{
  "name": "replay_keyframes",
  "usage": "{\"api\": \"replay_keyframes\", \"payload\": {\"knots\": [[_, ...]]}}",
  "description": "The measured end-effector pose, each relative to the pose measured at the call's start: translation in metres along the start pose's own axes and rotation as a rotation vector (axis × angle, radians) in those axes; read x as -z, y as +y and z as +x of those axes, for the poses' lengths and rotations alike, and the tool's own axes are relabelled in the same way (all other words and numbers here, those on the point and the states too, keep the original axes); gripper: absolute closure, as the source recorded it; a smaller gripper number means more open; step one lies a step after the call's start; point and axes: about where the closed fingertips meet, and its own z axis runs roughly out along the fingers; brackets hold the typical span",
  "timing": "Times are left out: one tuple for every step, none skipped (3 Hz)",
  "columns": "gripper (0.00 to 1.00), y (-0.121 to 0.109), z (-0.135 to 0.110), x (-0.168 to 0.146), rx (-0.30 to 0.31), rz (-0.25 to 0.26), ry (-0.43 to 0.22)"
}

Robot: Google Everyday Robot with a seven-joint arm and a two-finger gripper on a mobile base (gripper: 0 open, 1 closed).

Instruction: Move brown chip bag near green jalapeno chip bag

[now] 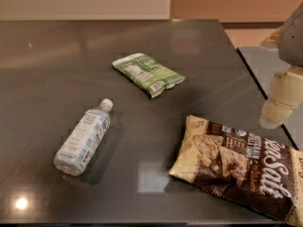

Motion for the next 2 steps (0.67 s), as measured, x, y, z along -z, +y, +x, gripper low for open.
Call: {"api": "replay_keyframes", "payload": {"knots": [[0.00, 0.0000, 0.0000, 0.0000, 0.000, 0.000, 0.000], [0.00, 0.0027, -0.0004, 0.0009, 0.005, -0.023, -0.001]]}}
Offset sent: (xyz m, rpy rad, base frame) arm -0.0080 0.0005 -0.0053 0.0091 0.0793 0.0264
